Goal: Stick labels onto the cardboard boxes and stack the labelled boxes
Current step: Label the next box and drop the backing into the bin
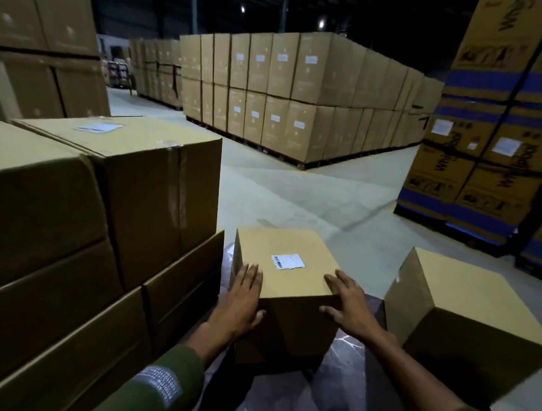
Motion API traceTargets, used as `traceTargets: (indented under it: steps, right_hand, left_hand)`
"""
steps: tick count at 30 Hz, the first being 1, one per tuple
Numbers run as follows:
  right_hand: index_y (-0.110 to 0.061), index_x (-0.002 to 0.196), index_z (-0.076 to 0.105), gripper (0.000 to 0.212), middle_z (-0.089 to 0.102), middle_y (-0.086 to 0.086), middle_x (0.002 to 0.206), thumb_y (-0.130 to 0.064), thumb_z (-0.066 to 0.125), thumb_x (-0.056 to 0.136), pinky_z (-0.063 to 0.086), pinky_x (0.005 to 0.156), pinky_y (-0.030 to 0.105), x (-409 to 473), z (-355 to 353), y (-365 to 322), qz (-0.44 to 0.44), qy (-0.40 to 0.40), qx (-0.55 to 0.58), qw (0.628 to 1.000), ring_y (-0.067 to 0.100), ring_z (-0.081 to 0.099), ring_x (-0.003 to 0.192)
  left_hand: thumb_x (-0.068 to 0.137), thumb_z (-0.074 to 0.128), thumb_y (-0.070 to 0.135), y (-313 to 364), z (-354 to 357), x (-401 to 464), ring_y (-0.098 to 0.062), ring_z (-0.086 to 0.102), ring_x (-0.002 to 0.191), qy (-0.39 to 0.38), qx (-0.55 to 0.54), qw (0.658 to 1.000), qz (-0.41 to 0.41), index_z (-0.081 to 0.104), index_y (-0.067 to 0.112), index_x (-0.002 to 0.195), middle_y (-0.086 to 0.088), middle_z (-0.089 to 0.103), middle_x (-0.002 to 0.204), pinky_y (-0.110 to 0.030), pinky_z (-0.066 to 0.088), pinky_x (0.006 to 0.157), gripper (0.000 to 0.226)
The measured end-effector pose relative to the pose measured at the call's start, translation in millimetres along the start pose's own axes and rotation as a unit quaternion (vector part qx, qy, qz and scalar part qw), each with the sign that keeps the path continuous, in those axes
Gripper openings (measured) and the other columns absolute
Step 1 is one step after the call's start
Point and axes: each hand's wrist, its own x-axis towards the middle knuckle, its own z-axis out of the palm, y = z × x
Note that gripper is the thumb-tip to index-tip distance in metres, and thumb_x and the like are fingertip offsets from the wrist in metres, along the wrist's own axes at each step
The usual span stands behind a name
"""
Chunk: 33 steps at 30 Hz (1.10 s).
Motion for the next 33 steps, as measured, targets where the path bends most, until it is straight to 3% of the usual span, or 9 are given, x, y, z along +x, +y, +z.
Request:
traceTargets:
  steps: [3,10,15,18,23,29,33]
  right_hand:
    - [-0.026,0.143,0.046,0.075,0.03,0.005,0.155,-0.03,0.081,0.077,0.029,0.111,0.042,-7.2,5.6,-3.8,0.02,0.026,0.018,0.999,0.033,0.032,0.138]
    - [-0.026,0.129,0.063,0.07,0.047,0.009,0.138,-0.036,0.089,0.065,0.033,0.105,0.045,-64.8,-4.6,18.2,0.016,0.096,0.033,0.995,0.032,0.045,0.126]
    - [-0.026,0.129,0.063,0.07,0.046,0.004,0.138,-0.043,0.087,0.066,0.036,0.097,0.035,-122.5,-23.4,35.9,0.021,0.116,0.027,0.993,0.026,0.041,0.118]
    - [-0.027,0.129,0.063,0.07,0.046,0.002,0.137,-0.048,0.086,0.066,0.035,0.094,0.033,-150.8,-33.6,43.4,0.016,0.117,0.014,0.993,0.021,0.036,0.114]
    - [-0.027,0.13,0.062,0.072,0.046,0.003,0.135,-0.052,0.083,0.066,0.045,0.094,0.038,-186.0,-45.9,52.3,0.0,0.106,0.021,0.994,0.025,0.039,0.112]
    - [-0.028,0.132,0.059,0.072,0.044,0.003,0.135,-0.057,0.079,0.069,0.05,0.09,0.043,-210.3,-53.8,60.0,-0.033,0.093,0.015,0.995,0.025,0.04,0.113]
    - [-0.028,0.134,0.057,0.066,0.043,0.002,0.136,-0.059,0.07,0.077,0.051,0.087,0.043,-218.6,-59.9,61.6,-0.042,0.082,0.016,0.996,0.023,0.039,0.115]
  left_hand:
    - [0.099,0.051,0.041,6.1,-5.8,-6.7,-0.029,-0.02,0.148,-0.002,-0.028,1.0,-0.006,-0.004,0.003,0.155,-0.015,-0.015,0.162,-0.038,-0.001,0.122,0.087]
    - [0.093,0.06,0.044,43.0,-7.1,-25.8,-0.026,-0.015,0.149,0.018,-0.086,0.996,0.004,0.001,0.003,0.155,-0.013,-0.01,0.163,-0.027,-0.008,0.114,0.095]
    - [0.093,0.06,0.046,81.2,-1.9,-48.4,-0.023,-0.012,0.15,0.026,-0.085,0.996,0.02,0.003,0.004,0.156,-0.011,-0.008,0.163,-0.022,-0.011,0.111,0.095]
    - [0.093,0.061,0.044,100.8,2.0,-66.8,-0.022,-0.013,0.15,0.035,-0.086,0.995,0.029,0.005,0.003,0.155,-0.006,-0.011,0.16,-0.027,-0.005,0.119,0.093]
    - [0.089,0.067,0.043,125.8,1.9,-97.4,-0.028,-0.002,0.151,0.044,-0.084,0.995,0.024,0.016,0.001,0.154,-0.014,0.006,0.163,-0.042,0.012,0.123,0.093]
    - [0.092,0.062,0.042,150.7,1.4,-131.7,-0.026,-0.008,0.15,0.064,-0.062,0.996,0.01,0.012,0.001,0.155,-0.014,0.002,0.163,-0.025,-0.009,0.115,0.09]
    - [0.092,0.061,0.043,161.8,7.5,-144.0,-0.028,-0.013,0.149,0.067,-0.034,0.997,-0.025,0.011,0.001,0.155,-0.012,-0.004,0.163,-0.037,0.002,0.121,0.09]
